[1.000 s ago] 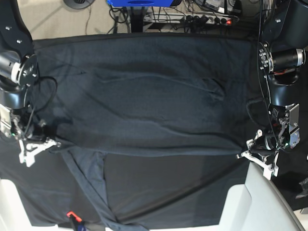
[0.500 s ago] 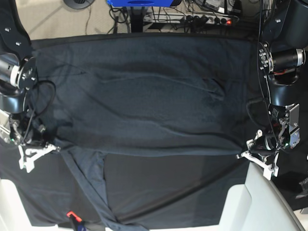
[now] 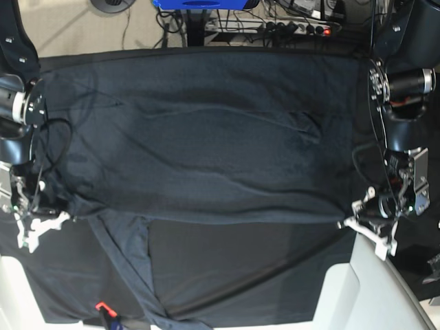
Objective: Fold the T-shirt properly
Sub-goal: 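Regrasp the side edge with the right gripper near the hem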
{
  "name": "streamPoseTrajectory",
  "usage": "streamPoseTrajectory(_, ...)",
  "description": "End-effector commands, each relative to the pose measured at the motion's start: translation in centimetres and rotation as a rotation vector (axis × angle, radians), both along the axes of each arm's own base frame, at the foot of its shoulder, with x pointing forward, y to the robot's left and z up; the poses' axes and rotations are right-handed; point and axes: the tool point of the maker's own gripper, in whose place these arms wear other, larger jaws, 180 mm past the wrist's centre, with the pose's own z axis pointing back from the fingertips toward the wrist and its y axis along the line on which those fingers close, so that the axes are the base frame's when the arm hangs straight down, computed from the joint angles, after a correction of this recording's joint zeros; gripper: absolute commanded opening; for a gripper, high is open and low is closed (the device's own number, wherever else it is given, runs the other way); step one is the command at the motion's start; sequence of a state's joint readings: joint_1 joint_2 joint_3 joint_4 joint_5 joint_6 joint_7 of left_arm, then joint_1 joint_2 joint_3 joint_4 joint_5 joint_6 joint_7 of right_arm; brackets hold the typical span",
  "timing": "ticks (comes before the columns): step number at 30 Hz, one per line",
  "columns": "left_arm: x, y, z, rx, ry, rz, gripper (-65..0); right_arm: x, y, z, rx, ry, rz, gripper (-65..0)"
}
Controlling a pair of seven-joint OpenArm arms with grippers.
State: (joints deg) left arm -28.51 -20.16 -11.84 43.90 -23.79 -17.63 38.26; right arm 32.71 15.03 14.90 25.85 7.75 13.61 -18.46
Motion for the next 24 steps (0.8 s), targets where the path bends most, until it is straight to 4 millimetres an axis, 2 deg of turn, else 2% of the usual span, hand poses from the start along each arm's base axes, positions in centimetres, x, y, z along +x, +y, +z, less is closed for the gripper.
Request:
streamPoseTrajectory(1,1.6,0.7,2.4,0.012,-0.068,0.005,-65.0,1.2,-0.5,1.4,-0.002,-0.048,-0.005,-28.2)
streamPoseTrajectory(2,1.4,0.7,2.1,0.011,-0.063,0.006,-65.0,0.9,-0.4,1.1,-0.001,-0.042,-0.003,-25.8)
streamPoseTrajectory(3,1.3,0.8,2.0,0.012,-0.06,0.007,-65.0,1.0,0.2,0.9,0.006,-0.04,0.004,-26.7)
streamPoseTrajectory(8,1.2,1.0,2.0,0.015,-0.06,0.009,-65.0,0.8,1.0,0.5,0.016,-0.03,0.009,-36.9)
streamPoseTrajectory(11,1.2,1.1,2.0,0.015,-0.059,0.011,-65.0,0.1,1.8,-0.7,0.036,0.004,0.01,-37.1)
streamPoseTrajectory(18,0.8,1.1,1.5,0.013,-0.046,0.012,-65.0,-0.1,2.0,-1.0,0.039,0.015,0.013,-38.6)
streamPoseTrajectory(20,0.6,1.1,1.4,0.013,-0.043,0.012,-65.0,-0.1,2.0,-1.0,0.039,0.015,0.013,-46.8)
streamPoseTrajectory(23,0.4,1.1,1.1,0.015,-0.038,0.012,-65.0,-0.1,2.0,-1.0,0.039,0.015,0.013,-64.1)
streamPoseTrajectory(24,0.4,1.1,1.1,0.015,-0.038,0.012,-65.0,-0.1,2.0,-1.0,0.039,0.013,0.013,-65.0)
